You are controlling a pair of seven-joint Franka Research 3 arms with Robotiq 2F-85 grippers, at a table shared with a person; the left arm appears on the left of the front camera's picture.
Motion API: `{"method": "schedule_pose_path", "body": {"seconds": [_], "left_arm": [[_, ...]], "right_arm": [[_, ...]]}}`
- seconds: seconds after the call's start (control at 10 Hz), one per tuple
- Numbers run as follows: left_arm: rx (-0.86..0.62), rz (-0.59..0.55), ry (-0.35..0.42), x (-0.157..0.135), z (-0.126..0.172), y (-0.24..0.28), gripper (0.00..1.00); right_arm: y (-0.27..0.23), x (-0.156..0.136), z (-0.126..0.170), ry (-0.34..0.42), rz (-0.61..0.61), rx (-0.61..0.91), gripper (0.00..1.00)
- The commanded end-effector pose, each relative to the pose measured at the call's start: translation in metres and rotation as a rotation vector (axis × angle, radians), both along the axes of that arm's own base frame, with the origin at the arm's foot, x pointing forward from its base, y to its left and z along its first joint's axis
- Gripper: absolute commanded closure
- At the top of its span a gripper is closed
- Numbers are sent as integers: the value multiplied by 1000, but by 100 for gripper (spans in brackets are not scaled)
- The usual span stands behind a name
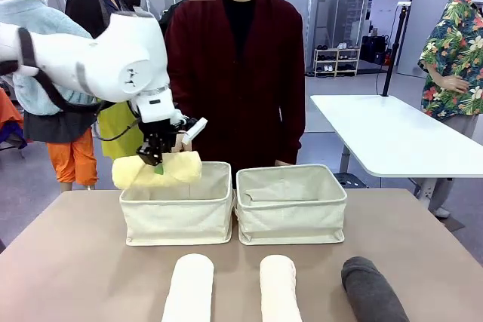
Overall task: Divide the towels into two baskets.
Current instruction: Pick up one hotel-folded towel and place it in the Fabric basket indicated by the person.
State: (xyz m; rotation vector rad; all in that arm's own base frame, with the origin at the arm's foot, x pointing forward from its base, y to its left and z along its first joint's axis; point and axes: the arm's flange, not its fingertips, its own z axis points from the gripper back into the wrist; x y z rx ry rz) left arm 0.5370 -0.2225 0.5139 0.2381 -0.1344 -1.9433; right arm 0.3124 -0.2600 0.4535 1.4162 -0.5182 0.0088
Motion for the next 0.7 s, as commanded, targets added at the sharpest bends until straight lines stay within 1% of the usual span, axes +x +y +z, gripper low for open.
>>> {"method": "schedule_pose_path", "body": {"seconds": [0.0, 0.2, 0.3, 0.4, 0.5, 0.6], "left_arm": [[7, -17, -1, 31, -1, -9, 68], [20, 12, 22, 56, -21, -13, 68], [19, 16, 42, 60, -28, -16, 68], [32, 12, 61, 62, -35, -18, 63], [45, 13, 76, 62, -41, -20, 33], [49, 12, 84, 62, -43, -21, 28]], "right_arm": [[0, -3, 2, -16, -4, 6, 0], [0, -3, 2, -16, -4, 6, 0], [0, -3, 2, -16, -4, 6, 0], [0, -3, 2, -16, -4, 6, 0], [0, -3, 2, -16, -4, 6, 0], [0, -3, 2, -16, -4, 6, 0]]}}
